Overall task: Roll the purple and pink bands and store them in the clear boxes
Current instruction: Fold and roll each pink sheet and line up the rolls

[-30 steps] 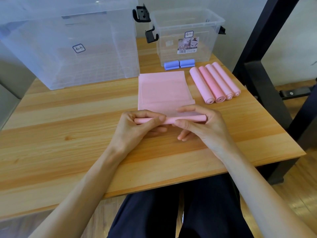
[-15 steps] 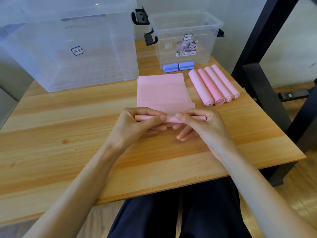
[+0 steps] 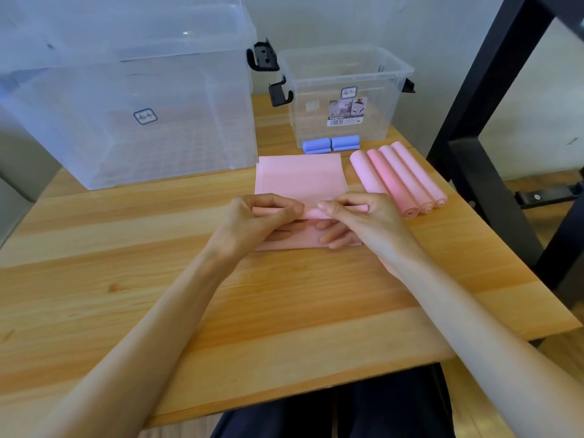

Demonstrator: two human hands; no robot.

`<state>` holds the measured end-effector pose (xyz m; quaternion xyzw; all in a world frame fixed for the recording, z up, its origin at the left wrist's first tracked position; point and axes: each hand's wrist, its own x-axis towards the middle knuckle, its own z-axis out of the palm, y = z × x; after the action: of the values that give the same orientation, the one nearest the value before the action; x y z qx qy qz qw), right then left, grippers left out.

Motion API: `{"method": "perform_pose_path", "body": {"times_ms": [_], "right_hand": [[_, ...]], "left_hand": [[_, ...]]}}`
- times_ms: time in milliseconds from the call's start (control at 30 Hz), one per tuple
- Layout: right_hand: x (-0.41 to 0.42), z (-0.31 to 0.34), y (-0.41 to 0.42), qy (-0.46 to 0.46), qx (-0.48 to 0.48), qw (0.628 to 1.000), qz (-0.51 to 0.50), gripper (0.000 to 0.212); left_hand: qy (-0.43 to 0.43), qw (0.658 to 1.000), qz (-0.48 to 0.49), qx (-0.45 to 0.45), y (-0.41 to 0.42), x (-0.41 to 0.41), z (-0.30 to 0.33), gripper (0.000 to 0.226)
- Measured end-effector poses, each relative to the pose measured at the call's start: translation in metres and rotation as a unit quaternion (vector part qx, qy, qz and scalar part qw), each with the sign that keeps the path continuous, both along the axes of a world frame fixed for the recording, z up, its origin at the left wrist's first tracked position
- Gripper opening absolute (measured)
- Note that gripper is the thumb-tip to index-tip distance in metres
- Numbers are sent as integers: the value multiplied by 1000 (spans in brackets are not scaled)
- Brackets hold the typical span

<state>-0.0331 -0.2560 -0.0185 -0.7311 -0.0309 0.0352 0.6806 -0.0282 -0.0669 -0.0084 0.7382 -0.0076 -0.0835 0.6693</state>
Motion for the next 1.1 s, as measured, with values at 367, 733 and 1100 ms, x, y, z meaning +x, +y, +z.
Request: {"method": "perform_pose_path", "body": {"times_ms": [367,733,1100], "right_hand": [[22,7,7,-50,30,998,-16,16],[16,7,3,-90,75,993,0,14],[17,6,1,-71,84,994,6,18]], "left_hand": [[-25,998,11,-54,4,15,10,12],[-28,997,-7,-73,3,9,7,29],[6,988,-66,-140,9,12,7,22]]}}
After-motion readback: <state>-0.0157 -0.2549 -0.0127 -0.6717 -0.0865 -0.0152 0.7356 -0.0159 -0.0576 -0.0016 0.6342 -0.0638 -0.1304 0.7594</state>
